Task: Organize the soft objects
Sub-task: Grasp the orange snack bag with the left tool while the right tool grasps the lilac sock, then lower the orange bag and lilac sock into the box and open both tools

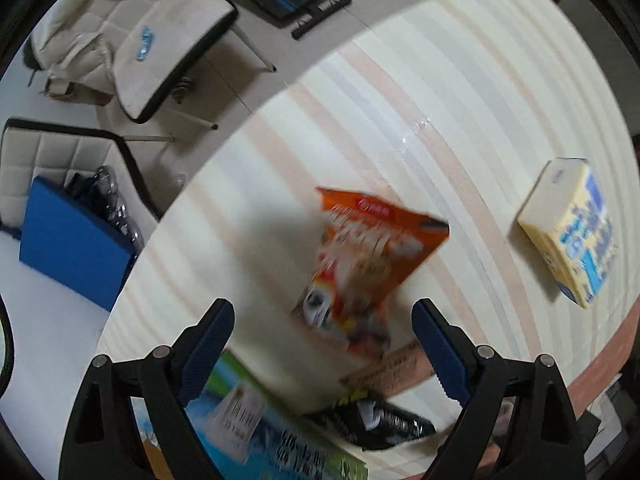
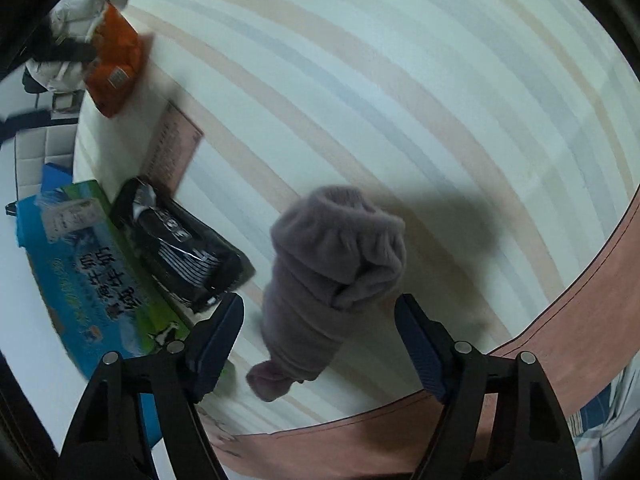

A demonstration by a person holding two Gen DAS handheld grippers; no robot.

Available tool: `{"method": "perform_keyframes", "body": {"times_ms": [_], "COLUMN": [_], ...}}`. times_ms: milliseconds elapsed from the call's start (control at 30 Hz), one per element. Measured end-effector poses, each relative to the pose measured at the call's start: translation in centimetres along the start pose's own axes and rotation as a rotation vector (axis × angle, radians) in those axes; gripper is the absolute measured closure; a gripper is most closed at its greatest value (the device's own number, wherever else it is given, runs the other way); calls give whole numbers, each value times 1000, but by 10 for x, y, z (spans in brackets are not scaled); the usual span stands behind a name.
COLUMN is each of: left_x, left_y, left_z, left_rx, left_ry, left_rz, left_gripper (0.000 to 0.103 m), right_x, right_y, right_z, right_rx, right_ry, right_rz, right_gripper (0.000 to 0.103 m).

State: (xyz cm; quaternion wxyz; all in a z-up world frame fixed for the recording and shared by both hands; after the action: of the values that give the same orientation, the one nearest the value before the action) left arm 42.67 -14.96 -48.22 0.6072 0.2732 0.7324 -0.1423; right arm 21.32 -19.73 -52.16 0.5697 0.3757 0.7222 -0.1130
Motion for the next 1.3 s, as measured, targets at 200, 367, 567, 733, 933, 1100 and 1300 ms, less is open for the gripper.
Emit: {"method": "perform_keyframes", "body": {"times_ms": [200, 367, 567, 733, 933, 1100, 1300], "left_x": [31, 21, 11, -26, -89, -128, -159], "left_y": [-14, -18, -21, -15, 2, 24, 62], "left_z": [8, 5, -16, -43, -108, -177, -257], "left_rx": [20, -1, -36, -90, -156, -250, -380], "left_ry": [51, 23, -7, -94, -234, -329, -425], "left_rz": [-3, -40, -59, -121, -192, -253, -311], "left_gripper": [37, 62, 66, 66, 66, 66, 66], "right_x": [12, 15, 18, 3, -43, -82, -136], "right_y": [8, 17, 27, 20, 42, 68, 98], "right_z": [0, -3, -9, -16, -39, -61, -99], "right_rx": [-21, -59, -91, -124, -222, -324, -487], "right_ry": [0, -32, -55, -92, -182, -234, -250], "right_rz": [-43, -112, -122, -122, -92, -48, 8], "right_gripper": [32, 49, 60, 61, 61, 61, 61]}}
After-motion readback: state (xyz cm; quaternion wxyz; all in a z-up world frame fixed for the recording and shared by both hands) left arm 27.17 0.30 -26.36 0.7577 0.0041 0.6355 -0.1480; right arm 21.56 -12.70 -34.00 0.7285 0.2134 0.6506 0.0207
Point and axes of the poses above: each gripper's, at about its wrist camera, not at the fingertips, and x roughly the way its jaws point, y to its left, z to its top, the point moved 8 cm from there along x, roughly the way its jaws point, and after that the axes turned 3 degrees about x, right-handed, at the moved point
